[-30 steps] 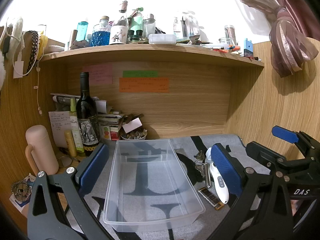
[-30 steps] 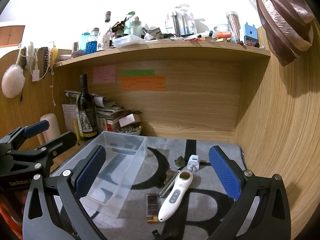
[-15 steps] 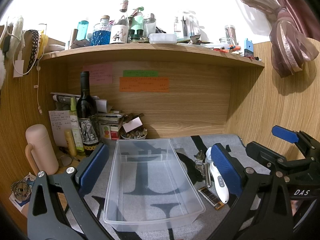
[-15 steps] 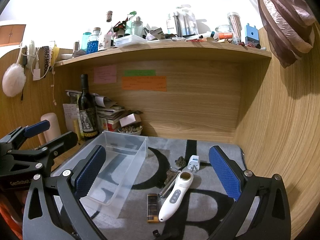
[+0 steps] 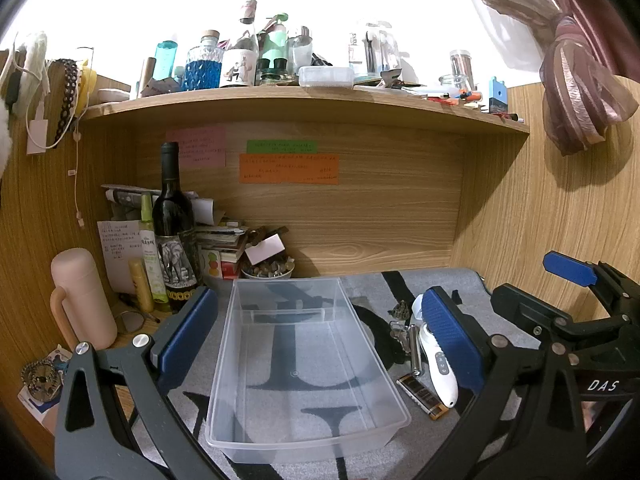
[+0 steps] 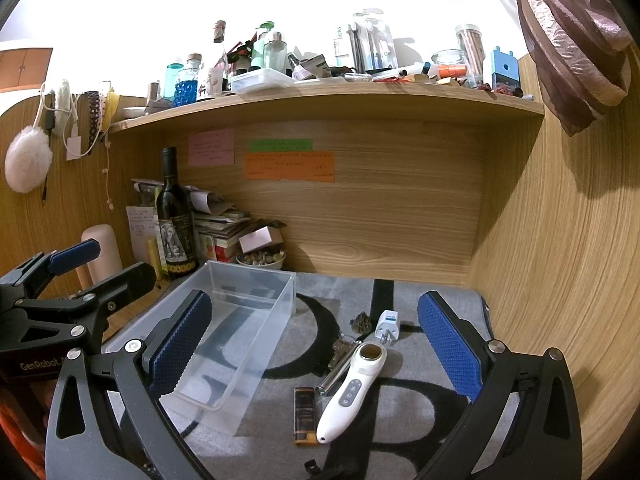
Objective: Organize rigid objects
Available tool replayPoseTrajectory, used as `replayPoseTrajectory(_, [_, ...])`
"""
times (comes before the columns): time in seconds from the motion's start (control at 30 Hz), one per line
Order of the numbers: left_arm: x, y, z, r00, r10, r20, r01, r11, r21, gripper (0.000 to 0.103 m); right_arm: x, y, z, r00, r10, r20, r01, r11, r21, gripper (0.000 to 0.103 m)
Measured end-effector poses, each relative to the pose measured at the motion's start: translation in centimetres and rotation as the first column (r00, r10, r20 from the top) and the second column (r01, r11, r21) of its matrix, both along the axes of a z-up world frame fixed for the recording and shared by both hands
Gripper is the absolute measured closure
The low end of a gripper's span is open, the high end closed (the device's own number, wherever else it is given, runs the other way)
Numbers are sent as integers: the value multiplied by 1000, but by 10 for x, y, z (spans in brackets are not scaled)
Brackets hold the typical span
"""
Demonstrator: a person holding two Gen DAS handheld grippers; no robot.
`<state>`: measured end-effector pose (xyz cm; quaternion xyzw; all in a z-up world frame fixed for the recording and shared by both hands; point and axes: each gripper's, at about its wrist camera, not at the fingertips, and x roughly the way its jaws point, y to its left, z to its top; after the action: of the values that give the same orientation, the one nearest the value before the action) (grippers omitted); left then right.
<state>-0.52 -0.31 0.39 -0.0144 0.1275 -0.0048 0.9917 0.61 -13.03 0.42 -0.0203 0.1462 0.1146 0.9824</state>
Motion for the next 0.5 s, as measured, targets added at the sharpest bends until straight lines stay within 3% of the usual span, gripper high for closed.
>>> replayPoseTrajectory(0.33, [8, 6, -2, 1000, -7, -19, 7, 1000, -6, 0, 5, 1, -3, 1000, 7, -15, -7, 1000, 12, 0])
replayPoseTrajectory(0.5, [28, 28, -11, 993, -27, -118, 24, 999, -26, 0, 15, -6, -8, 999, -19, -36, 19, 1000, 16, 0])
